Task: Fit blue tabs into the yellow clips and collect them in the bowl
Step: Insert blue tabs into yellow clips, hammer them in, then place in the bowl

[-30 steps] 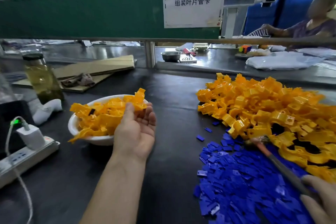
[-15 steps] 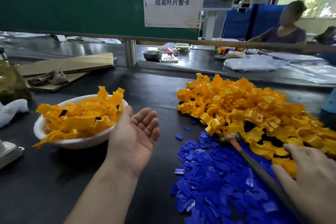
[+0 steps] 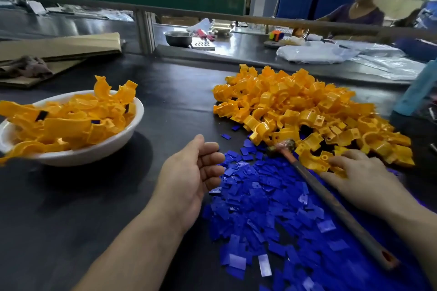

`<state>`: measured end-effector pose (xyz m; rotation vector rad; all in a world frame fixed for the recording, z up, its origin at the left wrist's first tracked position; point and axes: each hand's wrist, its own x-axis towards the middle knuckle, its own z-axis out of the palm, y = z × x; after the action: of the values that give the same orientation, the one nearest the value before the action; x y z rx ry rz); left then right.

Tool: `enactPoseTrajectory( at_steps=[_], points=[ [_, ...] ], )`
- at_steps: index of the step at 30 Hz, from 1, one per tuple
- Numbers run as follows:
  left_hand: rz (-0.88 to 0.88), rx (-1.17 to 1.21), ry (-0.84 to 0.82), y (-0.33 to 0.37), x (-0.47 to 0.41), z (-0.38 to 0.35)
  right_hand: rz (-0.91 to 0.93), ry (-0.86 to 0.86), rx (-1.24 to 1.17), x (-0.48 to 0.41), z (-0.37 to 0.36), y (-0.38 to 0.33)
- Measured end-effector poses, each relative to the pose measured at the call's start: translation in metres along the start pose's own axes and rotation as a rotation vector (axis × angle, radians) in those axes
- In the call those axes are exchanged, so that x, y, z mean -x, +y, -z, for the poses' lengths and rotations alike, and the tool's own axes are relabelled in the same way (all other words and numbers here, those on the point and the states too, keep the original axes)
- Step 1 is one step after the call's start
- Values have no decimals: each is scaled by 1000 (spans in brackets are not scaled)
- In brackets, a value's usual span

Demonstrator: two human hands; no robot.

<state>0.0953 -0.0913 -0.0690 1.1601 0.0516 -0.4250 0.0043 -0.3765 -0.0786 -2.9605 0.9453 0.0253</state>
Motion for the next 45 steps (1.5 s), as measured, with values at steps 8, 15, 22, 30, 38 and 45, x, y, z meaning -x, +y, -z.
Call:
enactPoseTrajectory(
  at_steps=[8, 15, 22, 30, 38, 45],
  points=[
    [14, -121, -69, -11, 10, -11, 35, 238, -179, 30, 17, 4],
    [-69, -345, -201, -23, 22, -19, -67, 280, -440, 37, 31, 0],
    [-85, -402, -252, -22, 26, -20, -59, 247, -351, 49, 29, -8],
    [-114, -471, -343, -27, 33, -24, 34, 370, -386, 49, 32, -12],
    [-130, -512, -370, -31, 35, -26, 93, 473, -529, 51, 29, -6],
    [-155, -531, -374, -37, 32, -25, 67, 256, -221, 54, 17, -8]
  ],
)
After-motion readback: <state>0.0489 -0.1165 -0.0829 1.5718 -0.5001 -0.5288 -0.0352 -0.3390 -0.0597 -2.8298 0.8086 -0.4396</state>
